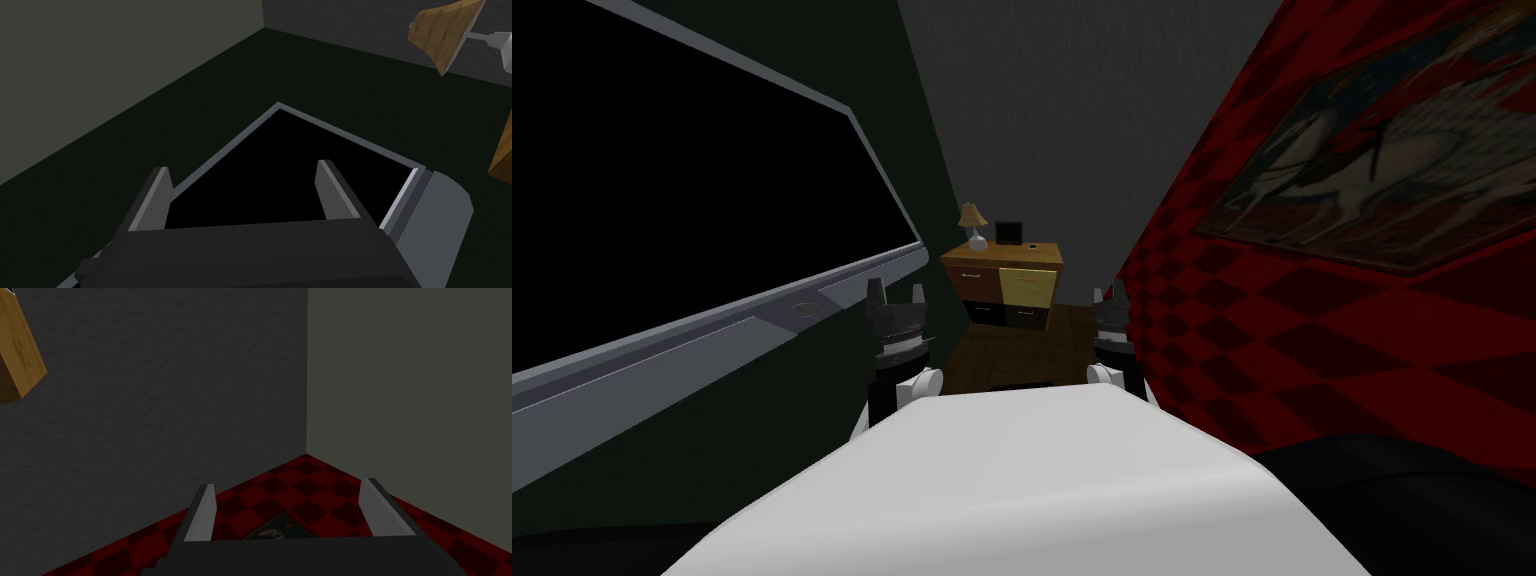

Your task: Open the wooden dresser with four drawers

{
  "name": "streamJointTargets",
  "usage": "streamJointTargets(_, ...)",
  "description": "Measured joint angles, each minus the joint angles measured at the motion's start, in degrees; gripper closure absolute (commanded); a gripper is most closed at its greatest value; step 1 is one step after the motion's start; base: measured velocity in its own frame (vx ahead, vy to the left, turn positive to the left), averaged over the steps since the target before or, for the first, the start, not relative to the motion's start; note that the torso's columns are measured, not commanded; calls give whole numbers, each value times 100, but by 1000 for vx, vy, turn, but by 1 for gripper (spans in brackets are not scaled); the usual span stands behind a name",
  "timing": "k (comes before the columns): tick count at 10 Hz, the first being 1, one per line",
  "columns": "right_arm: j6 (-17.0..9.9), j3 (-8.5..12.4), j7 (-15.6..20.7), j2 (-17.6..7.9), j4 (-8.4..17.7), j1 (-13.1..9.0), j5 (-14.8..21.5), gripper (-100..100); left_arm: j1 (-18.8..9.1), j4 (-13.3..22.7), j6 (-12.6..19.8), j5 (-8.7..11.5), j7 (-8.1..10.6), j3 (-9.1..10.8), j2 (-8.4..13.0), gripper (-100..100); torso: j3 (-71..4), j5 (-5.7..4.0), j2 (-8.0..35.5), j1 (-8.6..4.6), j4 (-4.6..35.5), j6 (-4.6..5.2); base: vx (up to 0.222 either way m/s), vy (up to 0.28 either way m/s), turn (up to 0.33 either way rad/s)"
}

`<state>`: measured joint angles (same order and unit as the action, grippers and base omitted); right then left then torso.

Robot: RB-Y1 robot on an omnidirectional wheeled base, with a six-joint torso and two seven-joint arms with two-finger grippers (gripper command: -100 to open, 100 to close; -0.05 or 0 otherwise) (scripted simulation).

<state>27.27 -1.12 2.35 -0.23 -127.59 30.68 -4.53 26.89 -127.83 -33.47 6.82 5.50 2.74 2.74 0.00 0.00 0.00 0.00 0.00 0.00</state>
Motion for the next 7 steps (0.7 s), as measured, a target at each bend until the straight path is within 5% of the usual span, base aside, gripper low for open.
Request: streamJointTargets(7, 1, 0, 0, 0, -2, 0, 0, 0, 0, -1, 0, 0, 0, 0, 0, 0, -5381, 0, 2693, 0, 2691, 0, 0, 0, 0)
